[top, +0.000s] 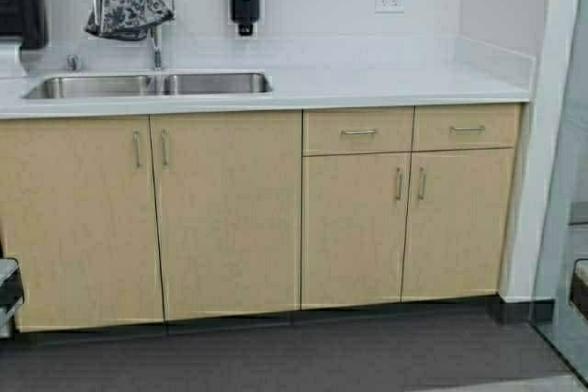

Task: Get the cloth and wipe up the spill under the wine glass

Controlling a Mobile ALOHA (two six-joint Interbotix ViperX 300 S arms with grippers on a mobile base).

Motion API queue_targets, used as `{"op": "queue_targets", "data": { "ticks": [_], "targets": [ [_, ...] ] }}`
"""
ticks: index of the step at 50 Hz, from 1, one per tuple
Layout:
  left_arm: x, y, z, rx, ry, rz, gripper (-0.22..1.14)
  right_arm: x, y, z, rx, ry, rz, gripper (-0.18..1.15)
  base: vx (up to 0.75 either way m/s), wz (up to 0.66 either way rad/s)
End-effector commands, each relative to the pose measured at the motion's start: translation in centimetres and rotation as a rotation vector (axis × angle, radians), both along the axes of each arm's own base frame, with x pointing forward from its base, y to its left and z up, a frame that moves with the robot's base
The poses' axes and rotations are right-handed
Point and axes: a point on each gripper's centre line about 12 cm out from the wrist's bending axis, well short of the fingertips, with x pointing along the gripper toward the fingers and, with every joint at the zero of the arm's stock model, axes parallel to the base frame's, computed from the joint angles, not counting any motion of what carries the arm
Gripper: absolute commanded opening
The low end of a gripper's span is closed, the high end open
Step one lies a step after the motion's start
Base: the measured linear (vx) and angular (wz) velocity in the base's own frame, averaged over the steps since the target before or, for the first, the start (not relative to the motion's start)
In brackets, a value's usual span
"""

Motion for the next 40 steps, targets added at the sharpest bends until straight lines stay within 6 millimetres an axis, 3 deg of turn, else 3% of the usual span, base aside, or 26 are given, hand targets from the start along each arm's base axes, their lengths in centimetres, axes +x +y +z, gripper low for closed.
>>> {"op": "queue_targets", "data": {
  "ticks": [1,40],
  "targets": [
    [0.16,-0.01,0.20,0.000,-0.012,-0.001,0.02,0.18,0.04,0.98,0.000,-0.028,0.002,0.05,0.28,0.03],
    [-0.12,-0.01,-0.66,-0.032,-0.003,-0.003,0.02,0.15,0.07,0.91,0.036,-0.029,0.005,0.05,0.33,0.09]
  ]
}}
